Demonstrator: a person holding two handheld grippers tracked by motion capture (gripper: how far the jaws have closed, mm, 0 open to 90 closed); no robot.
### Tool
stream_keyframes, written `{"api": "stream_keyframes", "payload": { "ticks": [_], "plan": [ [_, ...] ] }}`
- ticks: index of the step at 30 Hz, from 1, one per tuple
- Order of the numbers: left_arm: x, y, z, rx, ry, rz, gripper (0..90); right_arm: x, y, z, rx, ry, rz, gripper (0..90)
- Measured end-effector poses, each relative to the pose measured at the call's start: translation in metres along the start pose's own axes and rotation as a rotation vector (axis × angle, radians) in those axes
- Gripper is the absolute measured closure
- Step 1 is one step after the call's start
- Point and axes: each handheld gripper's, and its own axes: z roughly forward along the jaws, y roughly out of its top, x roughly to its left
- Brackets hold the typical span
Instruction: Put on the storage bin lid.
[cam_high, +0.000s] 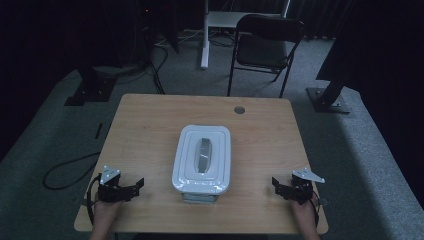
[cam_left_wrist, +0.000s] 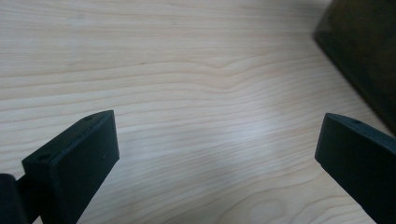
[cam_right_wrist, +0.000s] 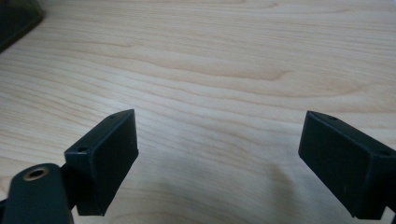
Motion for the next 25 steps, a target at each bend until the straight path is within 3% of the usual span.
{"api": "stream_keyframes", "payload": {
  "ticks": [7, 12, 17, 25],
  "plan": [
    [0.012, -0.009, -0.007, 0.002, 0.074, -0.028, 0.5, -0.004, -0.003, -0.003, 0.000, -0.043, 0.024, 11.1],
    [0.017, -0.014, -0.009, -0.004, 0.168, -0.070, 0.6, -0.004, -0.004, -0.001, 0.003, -0.063, 0.029, 11.1],
    [0.021, -0.014, -0.012, -0.020, 0.193, -0.078, 0.6, -0.004, -0.004, -0.001, -0.002, -0.069, 0.038, 11.1],
    [0.021, -0.016, -0.011, -0.021, 0.189, -0.080, 0.6, -0.007, -0.004, -0.002, -0.012, -0.071, 0.058, 11.2]
  ]
}}
